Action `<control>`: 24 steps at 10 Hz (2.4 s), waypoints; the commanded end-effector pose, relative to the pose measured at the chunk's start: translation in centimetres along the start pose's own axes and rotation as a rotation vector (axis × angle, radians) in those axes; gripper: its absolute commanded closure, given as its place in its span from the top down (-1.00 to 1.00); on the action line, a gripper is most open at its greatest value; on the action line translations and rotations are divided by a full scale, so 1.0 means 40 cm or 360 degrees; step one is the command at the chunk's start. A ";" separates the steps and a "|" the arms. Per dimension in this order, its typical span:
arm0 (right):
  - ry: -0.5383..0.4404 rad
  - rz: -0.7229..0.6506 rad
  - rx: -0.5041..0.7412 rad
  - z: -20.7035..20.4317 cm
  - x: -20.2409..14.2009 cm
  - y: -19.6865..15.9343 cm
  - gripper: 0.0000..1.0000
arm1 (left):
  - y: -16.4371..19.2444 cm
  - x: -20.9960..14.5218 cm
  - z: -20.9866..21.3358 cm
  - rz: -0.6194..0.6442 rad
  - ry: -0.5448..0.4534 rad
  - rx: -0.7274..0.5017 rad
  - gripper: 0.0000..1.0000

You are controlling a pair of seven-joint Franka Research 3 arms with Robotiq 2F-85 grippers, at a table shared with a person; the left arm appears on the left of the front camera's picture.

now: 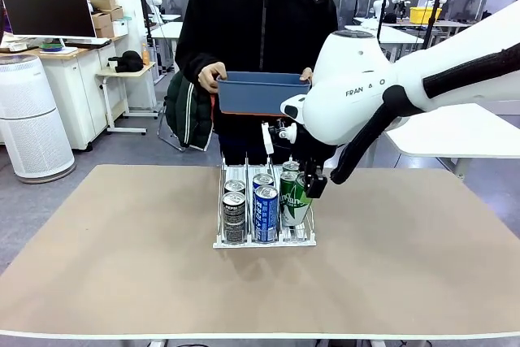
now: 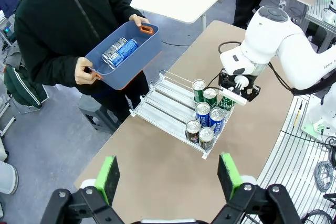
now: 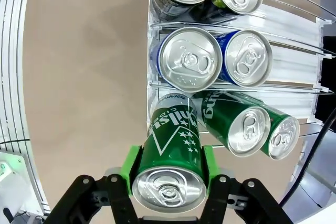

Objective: Fill the beverage cans into the dispenser.
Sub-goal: Place the picked Sprite in the line of the Automatic Can Dispenser with the same cans.

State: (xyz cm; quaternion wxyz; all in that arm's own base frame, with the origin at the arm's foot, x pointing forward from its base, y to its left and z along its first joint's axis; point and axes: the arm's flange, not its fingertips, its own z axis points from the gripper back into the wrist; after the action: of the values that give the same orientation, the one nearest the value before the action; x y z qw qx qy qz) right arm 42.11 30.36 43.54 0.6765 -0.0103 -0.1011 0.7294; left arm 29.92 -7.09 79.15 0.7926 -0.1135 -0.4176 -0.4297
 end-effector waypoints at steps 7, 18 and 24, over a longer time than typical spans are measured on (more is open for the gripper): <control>0.0044 0.0019 -0.0036 -0.063 0.012 0.003 0.16 | 0.003 -0.003 -0.002 0.0005 -0.0001 0.0011 1.00; 0.0075 0.0069 0.0065 -0.079 0.011 0.014 0.92 | 0.003 -0.003 -0.002 0.0005 -0.0001 0.0011 1.00; 0.0023 0.0041 -0.0036 0.020 0.009 0.007 1.00 | 0.003 -0.003 -0.002 0.0005 -0.0001 0.0011 1.00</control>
State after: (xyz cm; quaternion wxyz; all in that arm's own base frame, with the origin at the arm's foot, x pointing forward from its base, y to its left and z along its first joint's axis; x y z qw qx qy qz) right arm 42.01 31.13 43.92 0.6650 -0.0214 -0.1072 0.7388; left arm 29.92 -7.09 79.15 0.7926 -0.1135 -0.4176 -0.4297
